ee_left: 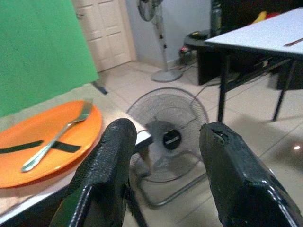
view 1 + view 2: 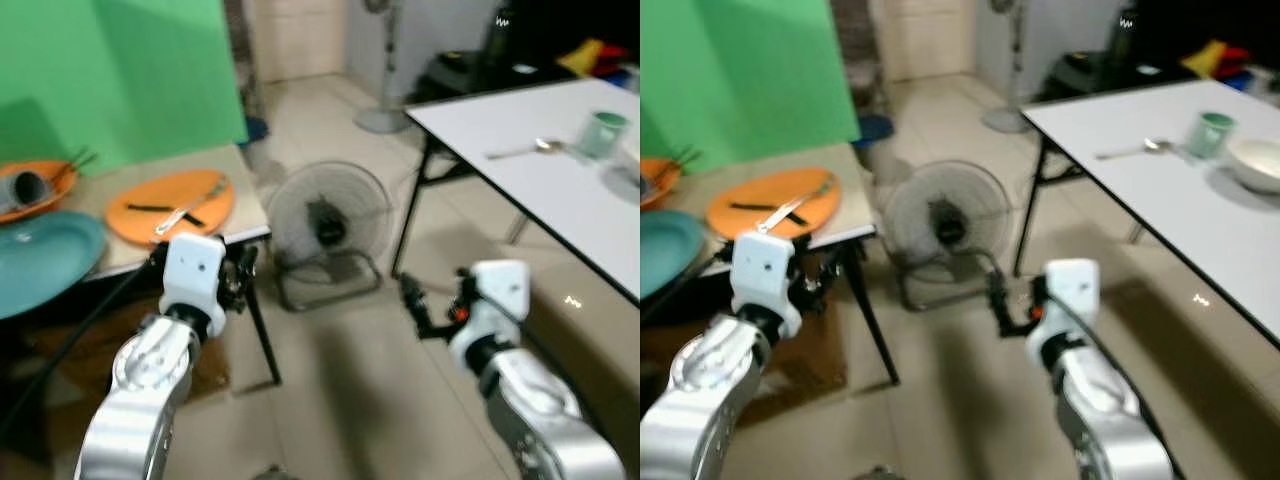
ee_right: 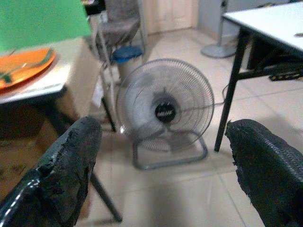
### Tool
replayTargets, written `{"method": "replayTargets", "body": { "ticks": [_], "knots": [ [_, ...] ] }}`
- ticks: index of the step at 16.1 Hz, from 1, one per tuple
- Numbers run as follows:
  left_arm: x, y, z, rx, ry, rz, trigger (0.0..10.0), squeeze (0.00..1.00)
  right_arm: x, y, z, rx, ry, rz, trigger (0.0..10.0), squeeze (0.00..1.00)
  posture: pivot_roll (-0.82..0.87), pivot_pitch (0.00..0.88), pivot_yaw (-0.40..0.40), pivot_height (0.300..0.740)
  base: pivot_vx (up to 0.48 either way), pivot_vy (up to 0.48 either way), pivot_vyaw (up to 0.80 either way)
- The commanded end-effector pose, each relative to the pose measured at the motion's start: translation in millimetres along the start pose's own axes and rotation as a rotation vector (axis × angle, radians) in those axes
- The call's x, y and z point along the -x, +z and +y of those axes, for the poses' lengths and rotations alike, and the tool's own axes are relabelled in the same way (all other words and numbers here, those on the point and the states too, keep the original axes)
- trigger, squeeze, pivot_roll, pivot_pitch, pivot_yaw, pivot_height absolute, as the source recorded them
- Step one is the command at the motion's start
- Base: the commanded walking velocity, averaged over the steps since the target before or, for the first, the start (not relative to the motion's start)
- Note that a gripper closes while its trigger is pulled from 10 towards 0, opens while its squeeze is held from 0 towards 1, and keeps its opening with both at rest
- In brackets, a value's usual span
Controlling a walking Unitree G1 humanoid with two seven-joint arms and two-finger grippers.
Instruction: Setting the table
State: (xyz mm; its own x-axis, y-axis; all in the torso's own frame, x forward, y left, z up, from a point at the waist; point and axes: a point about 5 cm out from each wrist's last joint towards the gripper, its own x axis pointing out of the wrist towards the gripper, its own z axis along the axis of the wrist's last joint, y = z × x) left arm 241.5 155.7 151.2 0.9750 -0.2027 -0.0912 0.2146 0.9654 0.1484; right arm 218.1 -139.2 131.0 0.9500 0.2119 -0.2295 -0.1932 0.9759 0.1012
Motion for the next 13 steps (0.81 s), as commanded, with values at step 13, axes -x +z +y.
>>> {"method": "replayTargets", "body": {
  "ticks": [13],
  "knots": [
    [-0.9, 6.8, 5.3, -0.008, 0.003, -0.041, 10.0, 0.00, -6.1, 3.5, 8.4, 0.021, 0.090, -0.006, 10.0, 1.00, 0.13, 0.000, 0.038, 0.740, 0.232, 0.000, 0.68]
  ]
}}
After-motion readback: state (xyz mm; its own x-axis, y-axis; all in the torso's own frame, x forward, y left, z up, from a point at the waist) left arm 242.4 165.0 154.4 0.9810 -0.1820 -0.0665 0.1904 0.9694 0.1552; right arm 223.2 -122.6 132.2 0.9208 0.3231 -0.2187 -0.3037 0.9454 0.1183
